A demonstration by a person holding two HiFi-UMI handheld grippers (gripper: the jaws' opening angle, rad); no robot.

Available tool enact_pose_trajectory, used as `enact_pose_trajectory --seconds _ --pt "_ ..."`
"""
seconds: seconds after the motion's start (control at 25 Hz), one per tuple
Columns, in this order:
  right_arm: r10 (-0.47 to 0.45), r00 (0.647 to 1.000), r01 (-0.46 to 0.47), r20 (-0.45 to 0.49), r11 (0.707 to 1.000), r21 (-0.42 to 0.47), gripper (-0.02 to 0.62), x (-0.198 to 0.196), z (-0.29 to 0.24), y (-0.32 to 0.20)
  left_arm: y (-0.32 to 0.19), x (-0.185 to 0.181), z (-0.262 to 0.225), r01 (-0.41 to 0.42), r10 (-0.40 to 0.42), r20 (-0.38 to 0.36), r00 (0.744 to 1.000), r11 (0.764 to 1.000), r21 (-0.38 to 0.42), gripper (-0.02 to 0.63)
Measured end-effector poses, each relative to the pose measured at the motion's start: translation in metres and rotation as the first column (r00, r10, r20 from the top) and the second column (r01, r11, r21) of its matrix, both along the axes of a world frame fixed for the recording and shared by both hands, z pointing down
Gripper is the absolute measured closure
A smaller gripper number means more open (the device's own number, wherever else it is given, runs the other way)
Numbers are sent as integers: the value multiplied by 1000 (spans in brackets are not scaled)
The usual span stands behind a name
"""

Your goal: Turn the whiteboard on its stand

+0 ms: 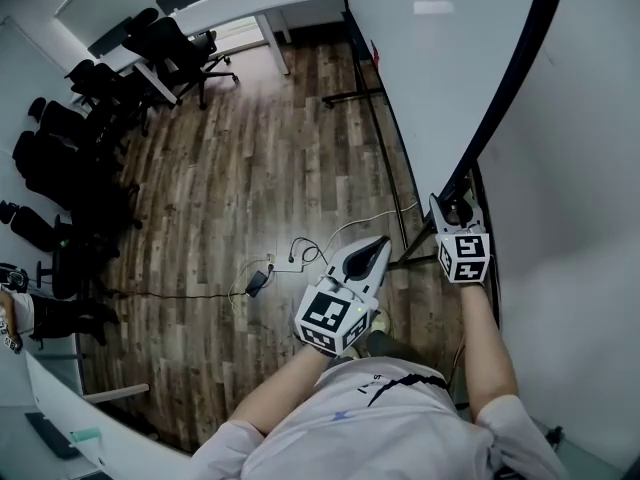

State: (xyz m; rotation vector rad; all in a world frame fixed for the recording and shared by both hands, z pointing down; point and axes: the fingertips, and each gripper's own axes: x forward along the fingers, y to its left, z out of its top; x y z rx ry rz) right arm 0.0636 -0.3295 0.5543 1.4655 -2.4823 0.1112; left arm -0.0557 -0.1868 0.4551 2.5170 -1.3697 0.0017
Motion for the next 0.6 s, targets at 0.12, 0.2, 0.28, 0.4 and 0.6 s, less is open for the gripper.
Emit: enact_pose_trajectory --seconds 0.12,0.2,0.28,0.4,0.6 --pt "5 1000 -5 -1 1000 0 402 11 2 15 15 1 3 -21 21 -6 1000 1000 2 594" --pt "15 1000 -15 -3 1000 -3 402 18 4 25 25 0 3 -35 35 -13 999 999 5 594" --pt "21 1000 -21 -5 1000 -9 402 23 8 34 38 -5 5 -40 40 -20 999 999 7 594" --pt "25 1000 -25 -11 1000 -18 402 33 11 47 58 -6 8 -53 53 -26 998 999 7 594" --pt "25 999 -26 -27 999 -44 400 43 13 69 89 -1 23 -105 103 -60 993 994 -26 594"
